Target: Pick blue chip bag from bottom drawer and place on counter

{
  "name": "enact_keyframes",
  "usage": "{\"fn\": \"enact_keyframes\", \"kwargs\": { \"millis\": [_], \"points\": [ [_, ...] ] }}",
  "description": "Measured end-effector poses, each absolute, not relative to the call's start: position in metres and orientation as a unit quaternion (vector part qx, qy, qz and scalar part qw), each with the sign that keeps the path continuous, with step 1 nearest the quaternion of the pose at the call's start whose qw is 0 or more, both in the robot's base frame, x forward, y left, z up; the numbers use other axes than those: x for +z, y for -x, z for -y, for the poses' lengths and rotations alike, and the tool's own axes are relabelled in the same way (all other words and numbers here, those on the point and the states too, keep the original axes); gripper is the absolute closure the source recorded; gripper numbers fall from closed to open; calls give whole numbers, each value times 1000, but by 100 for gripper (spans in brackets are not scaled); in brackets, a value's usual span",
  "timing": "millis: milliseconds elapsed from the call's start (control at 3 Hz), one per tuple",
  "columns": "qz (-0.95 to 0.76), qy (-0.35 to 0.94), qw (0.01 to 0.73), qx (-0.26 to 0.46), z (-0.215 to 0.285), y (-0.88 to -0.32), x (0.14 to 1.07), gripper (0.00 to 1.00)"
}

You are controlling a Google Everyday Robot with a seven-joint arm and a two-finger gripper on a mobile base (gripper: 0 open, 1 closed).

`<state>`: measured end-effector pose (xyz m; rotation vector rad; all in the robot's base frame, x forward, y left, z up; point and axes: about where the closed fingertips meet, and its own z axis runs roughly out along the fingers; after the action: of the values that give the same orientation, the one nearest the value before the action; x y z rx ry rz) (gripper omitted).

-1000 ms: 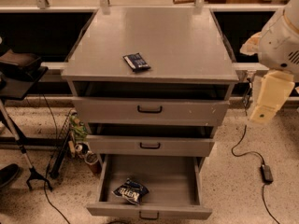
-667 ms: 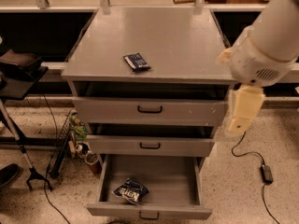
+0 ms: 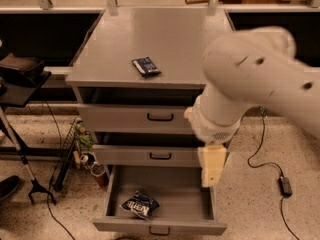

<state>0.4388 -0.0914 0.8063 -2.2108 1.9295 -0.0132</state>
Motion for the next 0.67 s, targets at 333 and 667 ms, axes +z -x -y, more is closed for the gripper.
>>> {"fn": "enact_keyframes", "kwargs": {
  "millis": [333,667],
  "points": [
    [-622,777,92,32,60,-430,735,0],
    [-589,800,97,68,29,-420,670,0]
  ]
}}
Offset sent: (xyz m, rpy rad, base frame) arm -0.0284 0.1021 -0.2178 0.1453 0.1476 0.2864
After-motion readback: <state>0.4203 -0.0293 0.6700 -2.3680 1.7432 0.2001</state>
